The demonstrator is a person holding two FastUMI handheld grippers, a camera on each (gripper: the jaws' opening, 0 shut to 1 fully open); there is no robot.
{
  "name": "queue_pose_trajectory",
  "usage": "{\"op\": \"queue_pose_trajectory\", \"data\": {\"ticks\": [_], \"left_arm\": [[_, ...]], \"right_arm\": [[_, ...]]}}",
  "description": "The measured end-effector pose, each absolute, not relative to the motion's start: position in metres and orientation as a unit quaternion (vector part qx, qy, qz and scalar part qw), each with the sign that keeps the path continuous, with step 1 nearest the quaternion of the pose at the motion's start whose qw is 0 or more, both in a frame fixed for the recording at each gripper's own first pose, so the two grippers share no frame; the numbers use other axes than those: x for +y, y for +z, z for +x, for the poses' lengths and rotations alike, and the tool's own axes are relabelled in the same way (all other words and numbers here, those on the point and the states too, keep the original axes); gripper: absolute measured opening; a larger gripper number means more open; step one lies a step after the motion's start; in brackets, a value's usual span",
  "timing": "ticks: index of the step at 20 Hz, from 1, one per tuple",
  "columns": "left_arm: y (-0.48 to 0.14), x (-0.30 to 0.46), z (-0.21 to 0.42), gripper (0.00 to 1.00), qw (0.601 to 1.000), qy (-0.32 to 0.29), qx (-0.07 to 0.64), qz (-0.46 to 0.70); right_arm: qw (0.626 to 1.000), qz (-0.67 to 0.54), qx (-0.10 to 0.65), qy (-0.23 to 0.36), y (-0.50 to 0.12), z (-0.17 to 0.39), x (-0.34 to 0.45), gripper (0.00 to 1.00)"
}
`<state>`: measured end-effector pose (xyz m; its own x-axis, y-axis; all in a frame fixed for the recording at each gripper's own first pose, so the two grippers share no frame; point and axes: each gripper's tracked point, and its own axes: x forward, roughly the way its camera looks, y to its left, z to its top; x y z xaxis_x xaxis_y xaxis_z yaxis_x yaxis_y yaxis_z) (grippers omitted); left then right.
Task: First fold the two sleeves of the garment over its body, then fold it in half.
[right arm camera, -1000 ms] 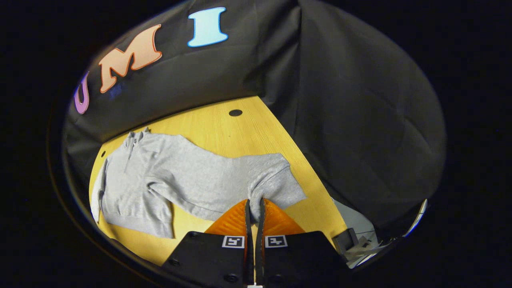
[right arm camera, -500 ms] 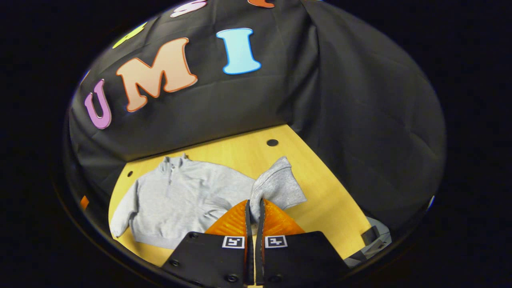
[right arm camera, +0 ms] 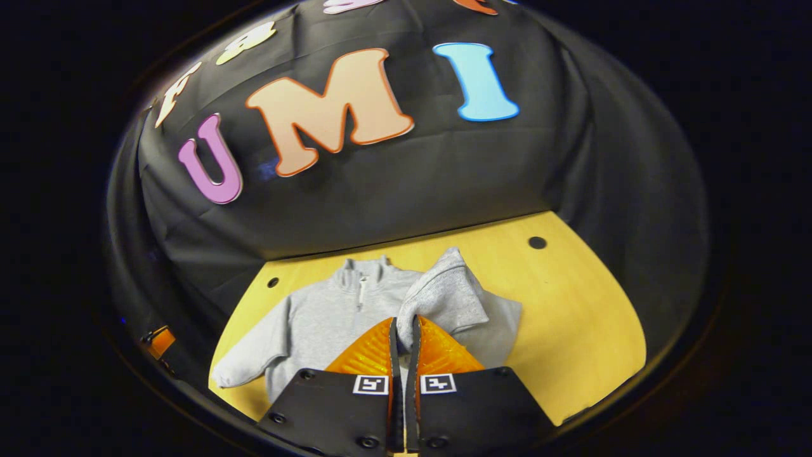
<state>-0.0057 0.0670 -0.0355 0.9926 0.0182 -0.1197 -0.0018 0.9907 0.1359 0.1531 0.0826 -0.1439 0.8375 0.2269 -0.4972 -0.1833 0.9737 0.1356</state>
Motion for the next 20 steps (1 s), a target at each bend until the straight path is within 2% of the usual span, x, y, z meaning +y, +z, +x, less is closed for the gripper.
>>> {"op": "queue_pose_trajectory", "data": {"ticks": [5, 11, 15, 20], "left_arm": [[-0.043, 0.099, -0.024, 0.97, 0.996, 0.041, 0.065, 0.044], [-0.057, 0.146, -0.037, 0.97, 0.993, 0.086, 0.072, 0.041], [-0.076, 0.178, -0.047, 0.97, 0.989, 0.115, 0.09, 0.033], [-0.122, 0.208, -0.063, 0.97, 0.98, 0.147, 0.136, 0.012]], "right_arm": [[0.939, 0.07, 0.269, 0.202, -0.157, 0.174, 0.198, 0.04], [0.918, 0.068, 0.278, 0.275, -0.198, 0.191, 0.318, 0.04], [0.908, 0.058, 0.288, 0.3, -0.232, 0.194, 0.377, 0.04], [0.902, 0.011, 0.317, 0.292, -0.299, 0.2, 0.417, 0.05]]}}
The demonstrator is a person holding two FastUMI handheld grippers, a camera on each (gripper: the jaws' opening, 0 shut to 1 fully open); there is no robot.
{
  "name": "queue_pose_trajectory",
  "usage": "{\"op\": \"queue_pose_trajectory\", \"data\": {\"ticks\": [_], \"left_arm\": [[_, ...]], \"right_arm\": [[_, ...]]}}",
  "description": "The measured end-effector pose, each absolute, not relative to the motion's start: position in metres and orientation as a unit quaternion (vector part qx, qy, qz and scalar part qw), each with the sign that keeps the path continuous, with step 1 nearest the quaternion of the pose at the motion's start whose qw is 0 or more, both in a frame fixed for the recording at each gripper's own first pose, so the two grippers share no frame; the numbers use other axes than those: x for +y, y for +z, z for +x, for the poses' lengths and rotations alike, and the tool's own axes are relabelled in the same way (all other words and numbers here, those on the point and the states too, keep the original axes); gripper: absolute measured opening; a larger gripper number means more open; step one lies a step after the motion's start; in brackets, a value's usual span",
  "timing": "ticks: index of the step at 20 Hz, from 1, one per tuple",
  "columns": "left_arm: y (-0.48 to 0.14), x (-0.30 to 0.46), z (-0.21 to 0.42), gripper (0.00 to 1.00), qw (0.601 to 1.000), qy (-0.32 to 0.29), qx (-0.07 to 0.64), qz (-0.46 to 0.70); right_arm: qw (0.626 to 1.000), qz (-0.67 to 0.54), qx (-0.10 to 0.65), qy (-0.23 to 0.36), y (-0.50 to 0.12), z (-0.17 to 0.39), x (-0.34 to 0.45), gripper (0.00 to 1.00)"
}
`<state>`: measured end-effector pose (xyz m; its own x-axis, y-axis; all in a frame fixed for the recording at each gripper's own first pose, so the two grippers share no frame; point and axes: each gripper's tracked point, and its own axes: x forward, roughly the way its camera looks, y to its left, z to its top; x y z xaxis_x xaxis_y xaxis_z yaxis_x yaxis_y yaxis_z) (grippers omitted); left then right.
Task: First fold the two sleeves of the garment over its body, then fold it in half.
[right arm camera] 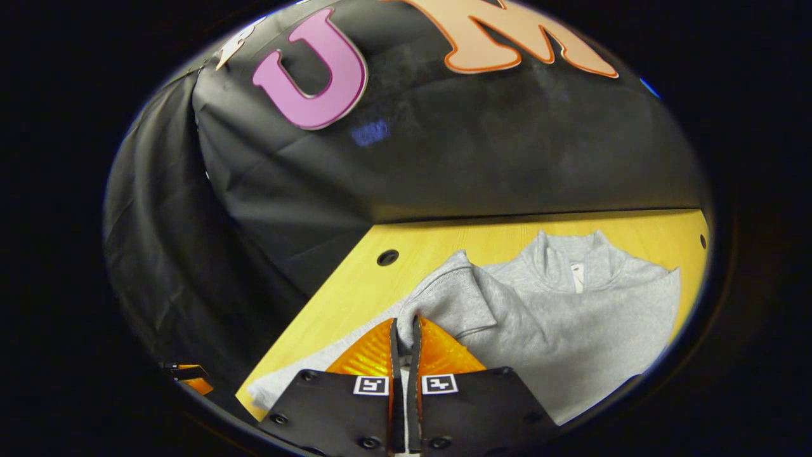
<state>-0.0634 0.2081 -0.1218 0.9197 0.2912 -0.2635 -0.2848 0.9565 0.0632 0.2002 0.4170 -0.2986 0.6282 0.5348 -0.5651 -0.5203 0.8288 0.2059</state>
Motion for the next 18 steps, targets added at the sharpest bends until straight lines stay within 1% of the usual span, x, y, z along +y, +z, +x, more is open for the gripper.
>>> {"op": "queue_pose_trajectory", "data": {"ticks": [3, 4, 8, 9, 10, 11, 15, 18], "left_arm": [[-0.146, 0.216, -0.073, 0.97, 0.975, 0.157, 0.156, 0.003], [-0.152, 0.218, -0.073, 0.97, 0.973, 0.161, 0.165, 0.003], [-0.18, 0.234, -0.078, 0.97, 0.965, 0.178, 0.191, 0.002], [-0.186, 0.237, -0.078, 0.98, 0.964, 0.18, 0.195, 0.001], [-0.191, 0.24, -0.075, 0.97, 0.963, 0.182, 0.199, 0.002], [-0.197, 0.242, -0.073, 0.97, 0.962, 0.183, 0.204, 0.004], [-0.223, 0.253, -0.07, 0.98, 0.955, 0.184, 0.231, 0.014], [-0.236, 0.258, -0.067, 0.98, 0.951, 0.187, 0.245, 0.016]], "right_arm": [[0.891, -0.005, 0.336, 0.304, -0.313, 0.194, 0.44, 0.14], [0.887, -0.004, 0.342, 0.31, -0.314, 0.19, 0.438, 0.23], [0.886, -0.024, 0.333, 0.323, -0.314, 0.182, 0.442, 1.0], [0.889, -0.029, 0.324, 0.324, -0.314, 0.181, 0.44, 0.94], [0.892, -0.036, 0.315, 0.321, -0.31, 0.182, 0.437, 0.95], [0.895, -0.04, 0.31, 0.317, -0.305, 0.18, 0.431, 0.98], [0.906, -0.046, 0.292, 0.303, -0.279, 0.175, 0.403, 0.98], [0.918, -0.045, 0.266, 0.29, -0.247, 0.17, 0.378, 0.98]]}}
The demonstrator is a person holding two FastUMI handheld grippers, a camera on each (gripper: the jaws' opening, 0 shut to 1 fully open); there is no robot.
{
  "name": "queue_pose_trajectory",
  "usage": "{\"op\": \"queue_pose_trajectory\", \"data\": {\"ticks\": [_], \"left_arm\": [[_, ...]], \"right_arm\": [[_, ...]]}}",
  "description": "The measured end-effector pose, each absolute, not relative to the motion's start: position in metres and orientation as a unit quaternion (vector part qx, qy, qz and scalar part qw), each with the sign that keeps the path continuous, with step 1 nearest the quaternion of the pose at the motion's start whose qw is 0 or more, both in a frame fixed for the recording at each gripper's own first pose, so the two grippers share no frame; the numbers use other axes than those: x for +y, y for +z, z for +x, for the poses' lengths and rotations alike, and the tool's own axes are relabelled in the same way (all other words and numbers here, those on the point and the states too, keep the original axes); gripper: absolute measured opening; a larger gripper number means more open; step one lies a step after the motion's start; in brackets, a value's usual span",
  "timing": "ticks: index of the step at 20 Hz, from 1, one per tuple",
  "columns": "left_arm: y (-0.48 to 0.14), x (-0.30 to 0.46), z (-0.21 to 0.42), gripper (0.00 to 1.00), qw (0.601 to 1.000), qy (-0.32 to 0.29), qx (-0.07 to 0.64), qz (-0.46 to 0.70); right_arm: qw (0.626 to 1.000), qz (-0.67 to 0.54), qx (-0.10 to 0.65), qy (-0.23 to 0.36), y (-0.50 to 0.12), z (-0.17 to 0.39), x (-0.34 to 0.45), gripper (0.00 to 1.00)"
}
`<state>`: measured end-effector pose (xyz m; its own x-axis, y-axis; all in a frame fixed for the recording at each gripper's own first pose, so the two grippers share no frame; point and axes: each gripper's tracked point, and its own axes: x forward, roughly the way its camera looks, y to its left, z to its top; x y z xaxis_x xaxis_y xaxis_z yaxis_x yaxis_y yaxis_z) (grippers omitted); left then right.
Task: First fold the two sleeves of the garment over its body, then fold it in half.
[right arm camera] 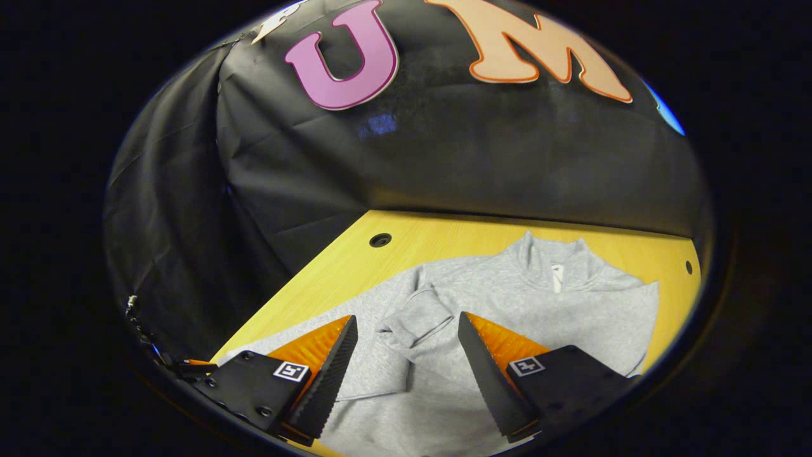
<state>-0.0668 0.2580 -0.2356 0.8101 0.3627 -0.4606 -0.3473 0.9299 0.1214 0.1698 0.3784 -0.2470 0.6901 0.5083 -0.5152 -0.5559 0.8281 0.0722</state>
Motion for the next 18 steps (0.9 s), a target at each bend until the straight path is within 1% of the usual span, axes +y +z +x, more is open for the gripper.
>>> {"op": "queue_pose_trajectory", "data": {"ticks": [1, 2, 3, 4, 7, 9, 10, 11, 12, 13, 14, 15, 16, 17, 18], "left_arm": [[-0.237, 0.262, -0.067, 0.98, 0.949, 0.193, 0.247, 0.022], [-0.239, 0.264, -0.064, 0.95, 0.948, 0.195, 0.248, 0.033], [-0.242, 0.266, -0.063, 0.93, 0.947, 0.197, 0.249, 0.04], [-0.242, 0.266, -0.062, 0.9, 0.946, 0.2, 0.251, 0.046], [-0.242, 0.264, -0.059, 0.88, 0.946, 0.202, 0.248, 0.054], [-0.24, 0.26, -0.057, 0.81, 0.949, 0.197, 0.241, 0.051], [-0.24, 0.256, -0.054, 0.72, 0.951, 0.189, 0.241, 0.052], [-0.242, 0.253, -0.05, 0.64, 0.953, 0.182, 0.238, 0.052], [-0.242, 0.248, -0.046, 0.47, 0.954, 0.176, 0.236, 0.049], [-0.243, 0.246, -0.045, 0.31, 0.955, 0.176, 0.236, 0.045], [-0.244, 0.246, -0.043, 0.14, 0.954, 0.181, 0.236, 0.046], [-0.244, 0.245, -0.042, 0.1, 0.953, 0.185, 0.236, 0.048], [-0.244, 0.243, -0.042, 0.05, 0.951, 0.189, 0.238, 0.052], [-0.243, 0.242, -0.041, 0.04, 0.95, 0.189, 0.24, 0.056], [-0.243, 0.237, -0.038, 0.01, 0.951, 0.186, 0.242, 0.053]], "right_arm": [[0.922, -0.046, 0.26, 0.284, -0.238, 0.168, 0.368, 0.95], [0.927, -0.052, 0.251, 0.276, -0.227, 0.168, 0.357, 0.95], [0.931, -0.059, 0.24, 0.267, -0.218, 0.167, 0.345, 0.98], [0.935, -0.066, 0.232, 0.261, -0.208, 0.164, 0.334, 0.98], [0.941, -0.072, 0.224, 0.245, -0.186, 0.15, 0.3, 0.99], [0.945, -0.068, 0.224, 0.229, -0.178, 0.14, 0.274, 0.99], [0.947, -0.07, 0.225, 0.219, -0.174, 0.136, 0.26, 0.98], [0.95, -0.073, 0.222, 0.207, -0.17, 0.132, 0.245, 0.95], [0.952, -0.076, 0.221, 0.199, -0.166, 0.126, 0.233, 0.98], [0.953, -0.078, 0.222, 0.191, -0.163, 0.119, 0.22, 0.95], [0.953, -0.08, 0.223, 0.186, -0.161, 0.111, 0.211, 0.98], [0.954, -0.085, 0.225, 0.181, -0.159, 0.105, 0.202, 0.95], [0.954, -0.091, 0.226, 0.176, -0.158, 0.099, 0.193, 0.95], [0.955, -0.095, 0.226, 0.169, -0.157, 0.094, 0.184, 0.95], [0.956, -0.094, 0.226, 0.164, -0.155, 0.09, 0.178, 0.98]]}}
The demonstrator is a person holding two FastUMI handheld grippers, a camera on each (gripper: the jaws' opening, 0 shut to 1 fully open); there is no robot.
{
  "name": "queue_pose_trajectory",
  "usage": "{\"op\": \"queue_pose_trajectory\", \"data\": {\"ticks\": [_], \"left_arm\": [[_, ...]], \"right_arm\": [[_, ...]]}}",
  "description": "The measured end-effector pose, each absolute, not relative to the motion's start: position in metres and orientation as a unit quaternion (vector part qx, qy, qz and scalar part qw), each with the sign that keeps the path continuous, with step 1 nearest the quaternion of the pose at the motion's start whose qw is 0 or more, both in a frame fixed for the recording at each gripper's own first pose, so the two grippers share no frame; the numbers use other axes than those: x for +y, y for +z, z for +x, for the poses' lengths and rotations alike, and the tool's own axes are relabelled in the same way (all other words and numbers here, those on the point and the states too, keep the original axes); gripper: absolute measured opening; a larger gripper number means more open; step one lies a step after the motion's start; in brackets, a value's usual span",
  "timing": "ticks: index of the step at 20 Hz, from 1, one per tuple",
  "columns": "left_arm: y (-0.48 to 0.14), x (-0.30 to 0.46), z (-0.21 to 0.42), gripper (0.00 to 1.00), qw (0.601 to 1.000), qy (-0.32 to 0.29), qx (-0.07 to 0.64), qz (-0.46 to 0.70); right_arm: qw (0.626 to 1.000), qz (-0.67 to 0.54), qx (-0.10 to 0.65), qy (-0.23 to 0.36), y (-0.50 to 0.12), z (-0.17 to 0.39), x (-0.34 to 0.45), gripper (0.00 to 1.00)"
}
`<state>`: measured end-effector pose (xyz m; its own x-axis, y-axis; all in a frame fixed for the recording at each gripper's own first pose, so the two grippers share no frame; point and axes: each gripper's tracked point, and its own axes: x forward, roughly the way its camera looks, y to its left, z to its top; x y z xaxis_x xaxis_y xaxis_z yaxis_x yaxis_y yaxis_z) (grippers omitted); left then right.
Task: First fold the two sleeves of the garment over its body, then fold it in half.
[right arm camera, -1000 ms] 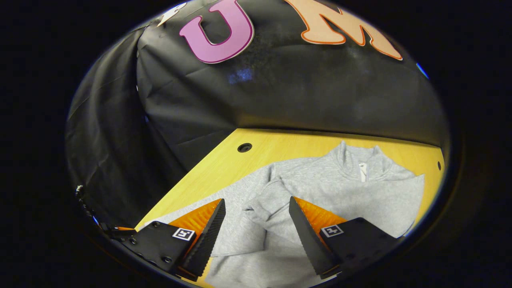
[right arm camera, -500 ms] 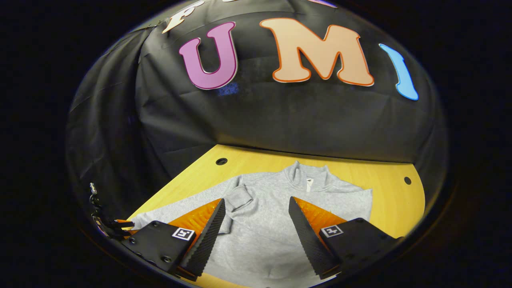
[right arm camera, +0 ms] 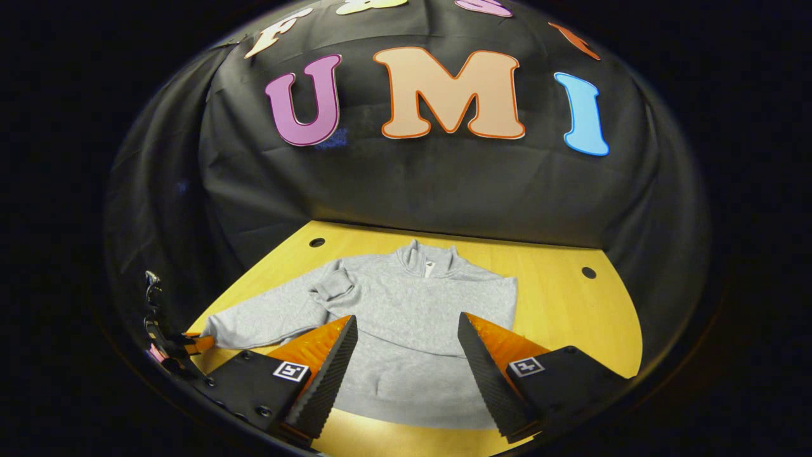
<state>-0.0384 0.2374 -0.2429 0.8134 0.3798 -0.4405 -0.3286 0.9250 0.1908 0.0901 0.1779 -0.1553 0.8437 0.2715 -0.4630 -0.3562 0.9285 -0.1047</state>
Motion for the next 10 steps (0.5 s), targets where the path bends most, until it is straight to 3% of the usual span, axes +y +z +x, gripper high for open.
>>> {"op": "queue_pose_trajectory", "data": {"ticks": [5, 10], "left_arm": [[-0.241, 0.21, -0.029, 0.0, 0.953, 0.163, 0.254, -0.004], [-0.193, 0.165, -0.007, 0.0, 0.968, 0.11, 0.217, -0.056]], "right_arm": [[0.963, -0.096, 0.213, 0.137, -0.149, 0.081, 0.146, 0.98], [0.967, -0.086, 0.207, 0.118, -0.143, 0.079, 0.119, 0.99]]}}
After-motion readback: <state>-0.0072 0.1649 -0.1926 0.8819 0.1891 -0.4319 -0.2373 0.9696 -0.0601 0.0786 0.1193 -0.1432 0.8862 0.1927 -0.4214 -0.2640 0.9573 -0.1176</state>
